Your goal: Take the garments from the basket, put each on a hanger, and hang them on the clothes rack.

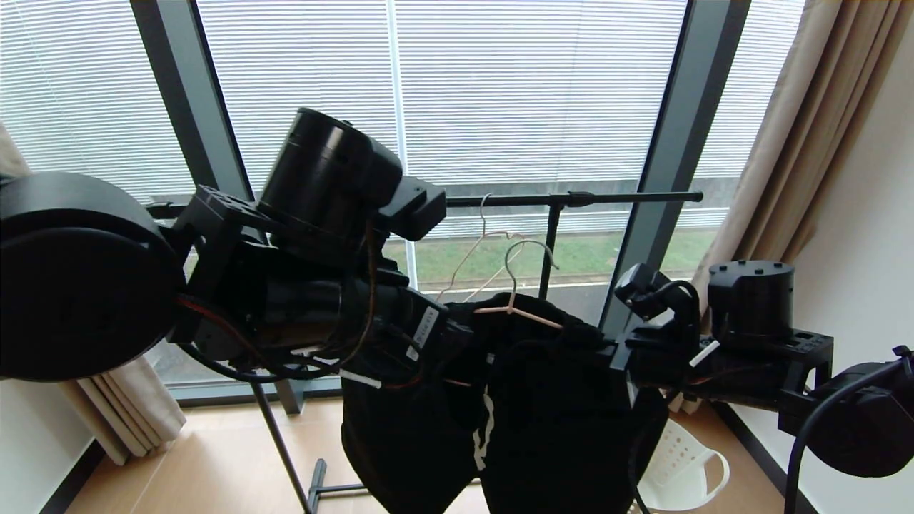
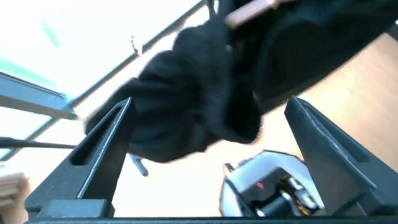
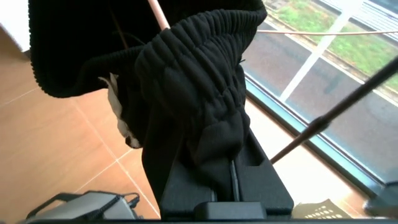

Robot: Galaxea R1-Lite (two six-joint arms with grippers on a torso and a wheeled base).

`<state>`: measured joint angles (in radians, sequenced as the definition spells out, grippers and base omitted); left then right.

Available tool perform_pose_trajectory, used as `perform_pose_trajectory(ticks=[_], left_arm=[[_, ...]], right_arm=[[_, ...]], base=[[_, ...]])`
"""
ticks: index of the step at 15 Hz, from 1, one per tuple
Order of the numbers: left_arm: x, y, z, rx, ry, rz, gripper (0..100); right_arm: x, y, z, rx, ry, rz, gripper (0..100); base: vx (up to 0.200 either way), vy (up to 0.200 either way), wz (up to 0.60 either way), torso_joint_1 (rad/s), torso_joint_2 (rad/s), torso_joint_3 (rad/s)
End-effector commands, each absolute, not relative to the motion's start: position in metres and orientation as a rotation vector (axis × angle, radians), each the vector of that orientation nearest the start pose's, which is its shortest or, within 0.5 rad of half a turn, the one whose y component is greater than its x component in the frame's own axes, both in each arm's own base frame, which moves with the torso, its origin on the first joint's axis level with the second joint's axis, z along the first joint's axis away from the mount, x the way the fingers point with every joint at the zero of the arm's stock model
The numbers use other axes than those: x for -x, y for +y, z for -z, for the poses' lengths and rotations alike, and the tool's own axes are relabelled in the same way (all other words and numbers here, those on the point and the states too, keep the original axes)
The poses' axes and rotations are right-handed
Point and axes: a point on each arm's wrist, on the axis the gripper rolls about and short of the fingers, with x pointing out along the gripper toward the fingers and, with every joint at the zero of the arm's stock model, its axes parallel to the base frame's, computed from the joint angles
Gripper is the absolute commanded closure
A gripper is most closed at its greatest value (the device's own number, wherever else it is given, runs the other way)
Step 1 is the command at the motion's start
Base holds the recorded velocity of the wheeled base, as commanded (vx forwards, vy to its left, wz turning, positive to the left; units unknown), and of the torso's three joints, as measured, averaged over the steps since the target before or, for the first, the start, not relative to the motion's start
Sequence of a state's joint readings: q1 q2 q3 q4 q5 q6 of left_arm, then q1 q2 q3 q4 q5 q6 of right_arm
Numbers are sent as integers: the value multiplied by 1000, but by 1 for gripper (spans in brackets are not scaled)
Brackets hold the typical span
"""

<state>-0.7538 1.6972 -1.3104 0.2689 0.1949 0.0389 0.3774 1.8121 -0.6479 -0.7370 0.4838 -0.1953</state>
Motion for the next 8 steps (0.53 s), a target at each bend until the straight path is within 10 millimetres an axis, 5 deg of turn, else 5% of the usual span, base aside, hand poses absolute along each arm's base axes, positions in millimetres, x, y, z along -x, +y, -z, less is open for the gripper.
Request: perform_pose_trajectory(ticks=[1, 4, 8], left_arm=[[-234, -185, -241, -342, 532, 593, 0], [-245, -150, -222, -464, 455, 888, 0], [-245, -136, -201, -503, 387, 1141, 0]], right_arm=[[-274, 114, -116, 181, 351, -907, 100], [-272, 107, -112, 211, 332, -977, 100], [-270, 105, -115, 209, 301, -989, 100]], base=[[0, 0, 0, 0, 0, 0], [0, 0, 0, 0, 0, 0], [0, 0, 0, 0, 0, 0]])
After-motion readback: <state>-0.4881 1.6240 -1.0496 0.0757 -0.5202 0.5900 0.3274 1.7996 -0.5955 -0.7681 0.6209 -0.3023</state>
